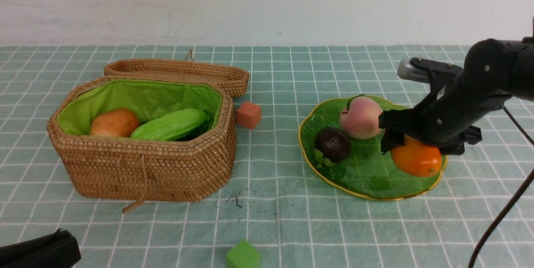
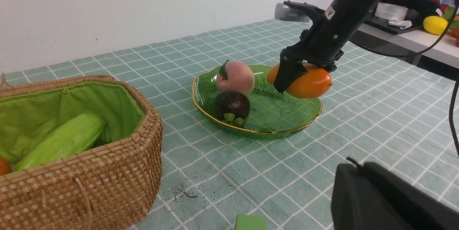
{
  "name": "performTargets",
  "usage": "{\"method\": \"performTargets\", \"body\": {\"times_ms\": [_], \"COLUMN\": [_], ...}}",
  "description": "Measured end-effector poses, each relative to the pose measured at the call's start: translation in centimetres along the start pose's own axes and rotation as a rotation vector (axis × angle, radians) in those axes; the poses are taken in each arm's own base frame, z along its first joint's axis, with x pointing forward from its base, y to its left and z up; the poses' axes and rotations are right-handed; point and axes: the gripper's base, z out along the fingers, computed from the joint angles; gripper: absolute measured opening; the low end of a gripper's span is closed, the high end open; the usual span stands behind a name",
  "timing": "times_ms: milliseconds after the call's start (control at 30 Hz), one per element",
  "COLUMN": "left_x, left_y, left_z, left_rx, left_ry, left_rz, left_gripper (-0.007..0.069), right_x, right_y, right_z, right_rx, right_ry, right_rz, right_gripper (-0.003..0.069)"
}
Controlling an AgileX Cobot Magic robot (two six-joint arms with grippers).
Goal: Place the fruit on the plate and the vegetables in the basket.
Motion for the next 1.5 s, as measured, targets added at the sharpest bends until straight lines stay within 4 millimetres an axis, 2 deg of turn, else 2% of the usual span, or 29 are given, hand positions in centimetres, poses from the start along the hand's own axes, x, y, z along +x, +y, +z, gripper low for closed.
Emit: {"method": "performTargets", "body": {"times_ms": [133, 267, 300, 367, 400, 433, 467, 567, 600, 633, 667, 767, 833, 1100, 1300, 1500], "left_x": [0.0, 0.0, 0.0, 0.0, 0.0, 0.0, 0.0, 0.7, 0.8, 1.1, 1.8, 2.6, 2.8, 2.8, 2.8, 2.8], "left_y": [0.0, 0.0, 0.0, 0.0, 0.0, 0.0, 0.0, -0.1, -0.1, -0.1, -0.1, 0.1, 0.2, 0.2, 0.2, 0.2], "left_z": [0.0, 0.0, 0.0, 0.0, 0.0, 0.0, -0.1, -0.6, -0.6, -0.8, -0.9, -1.2, -1.2, -1.2, -1.2, -1.2], "left_rx": [0.0, 0.0, 0.0, 0.0, 0.0, 0.0, 0.003, 0.018, 0.019, 0.023, 0.026, 0.02, 0.012, 0.01, 0.01, 0.01], "left_ry": [0.0, 0.0, 0.0, -0.001, -0.001, -0.002, -0.005, -0.033, -0.03, -0.038, -0.043, -0.082, -0.116, -0.127, -0.127, -0.127], "left_rz": [0.0, 0.0, 0.0, 0.0, -0.001, -0.001, -0.009, -0.048, -0.05, -0.058, -0.071, -0.08, -0.083, -0.086, -0.086, -0.086], "left_gripper": [0.0002, 0.0005, 0.0005, 0.0001, -0.0009, -0.0012, -0.0013, -0.0013, -0.0013, -0.0013, -0.0013, -0.0013, -0.0013, -0.0013, -0.0013, -0.0013], "right_x": [-0.1, 0.1, 0.2, 0.9, 1.7, 1.8, 3.0, 7.0, 7.2, 8.5, 10.9, 15.3, 19.1, 25.7, 25.8, 25.9], "right_y": [0.2, 0.7, 0.8, 1.1, 1.1, 1.1, 1.0, 0.1, 0.1, -0.3, -0.9, -2.2, -3.3, -5.5, -5.9, -6.3], "right_z": [-1.0, -5.0, -6.2, -9.9, -12.3, -12.7, -15.0, -19.5, -19.8, -20.4, -21.7, -23.1, -23.7, -23.4, -21.8, -20.3], "right_rx": [-0.008, -0.025, -0.03, -0.036, -0.033, -0.034, -0.033, -0.03, -0.032, -0.031, -0.034, -0.042, -0.058, -0.104, -0.151, -0.135], "right_ry": [-0.014, -0.03, -0.035, -0.049, -0.052, -0.054, -0.063, -0.088, -0.096, -0.093, -0.099, -0.117, -0.147, -0.277, -0.447, -0.45], "right_rz": [-0.001, -0.062, -0.087, -0.133, -0.159, -0.162, -0.177, -0.2, -0.202, -0.203, -0.207, -0.209, -0.178, -0.119, -0.067, -0.063], "right_gripper": [0.0678, 0.0616, 0.0587, 0.0479, 0.0382, 0.0382, 0.0279, 0.0083, 0.0072, 0.0034, -0.0006, -0.0016, -0.0015, -0.0006, 0.0003, 0.001]}}
